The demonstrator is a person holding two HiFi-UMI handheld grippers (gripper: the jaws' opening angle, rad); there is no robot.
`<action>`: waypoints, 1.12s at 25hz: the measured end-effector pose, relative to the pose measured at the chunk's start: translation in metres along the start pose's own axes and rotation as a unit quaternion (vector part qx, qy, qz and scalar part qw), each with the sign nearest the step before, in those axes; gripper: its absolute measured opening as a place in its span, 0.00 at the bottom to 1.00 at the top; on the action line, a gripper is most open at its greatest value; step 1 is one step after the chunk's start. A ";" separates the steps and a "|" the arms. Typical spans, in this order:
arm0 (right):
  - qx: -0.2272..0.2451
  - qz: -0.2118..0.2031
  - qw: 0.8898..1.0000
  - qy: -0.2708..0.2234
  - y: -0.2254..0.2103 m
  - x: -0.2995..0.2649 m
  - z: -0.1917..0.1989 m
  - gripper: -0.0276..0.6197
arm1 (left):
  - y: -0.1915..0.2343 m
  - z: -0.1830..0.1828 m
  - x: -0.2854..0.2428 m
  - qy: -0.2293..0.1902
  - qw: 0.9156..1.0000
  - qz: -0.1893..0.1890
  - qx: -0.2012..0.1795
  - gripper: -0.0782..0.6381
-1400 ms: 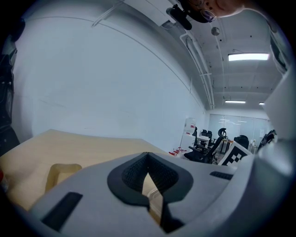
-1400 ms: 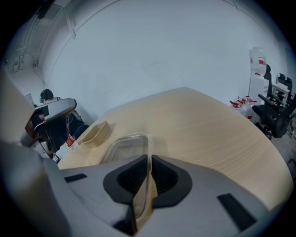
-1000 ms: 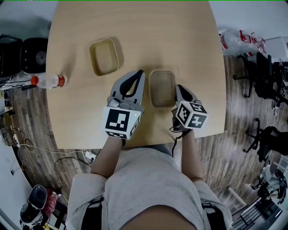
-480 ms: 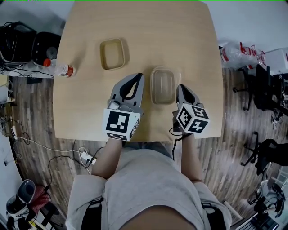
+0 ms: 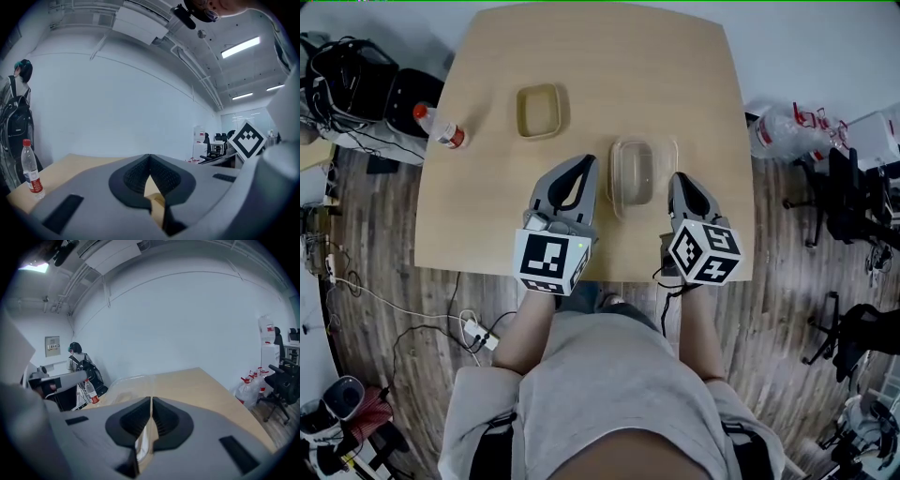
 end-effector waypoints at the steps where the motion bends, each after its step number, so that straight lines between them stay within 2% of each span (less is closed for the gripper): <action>1: 0.003 -0.003 1.000 -0.006 0.001 0.006 -0.002 0.08 | -0.004 -0.002 0.005 -0.004 1.000 -0.002 -0.002 0.13; 11: 0.032 -0.027 0.997 -0.062 0.016 0.076 -0.013 0.08 | -0.051 -0.019 0.059 -0.040 0.999 -0.023 -0.017 0.13; 28: 0.062 -0.066 0.988 -0.126 0.037 0.179 0.005 0.08 | -0.118 -0.026 0.150 -0.076 0.994 -0.071 -0.037 0.13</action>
Point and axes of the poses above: the fingertips, and each gripper's own axes: x backward along the fingers, y to its left, z out of its underside, the point moved 5 cm from there along x, backward along the fingers, and after that the axes turned 7 degrees about y, right-handed, at the moved point
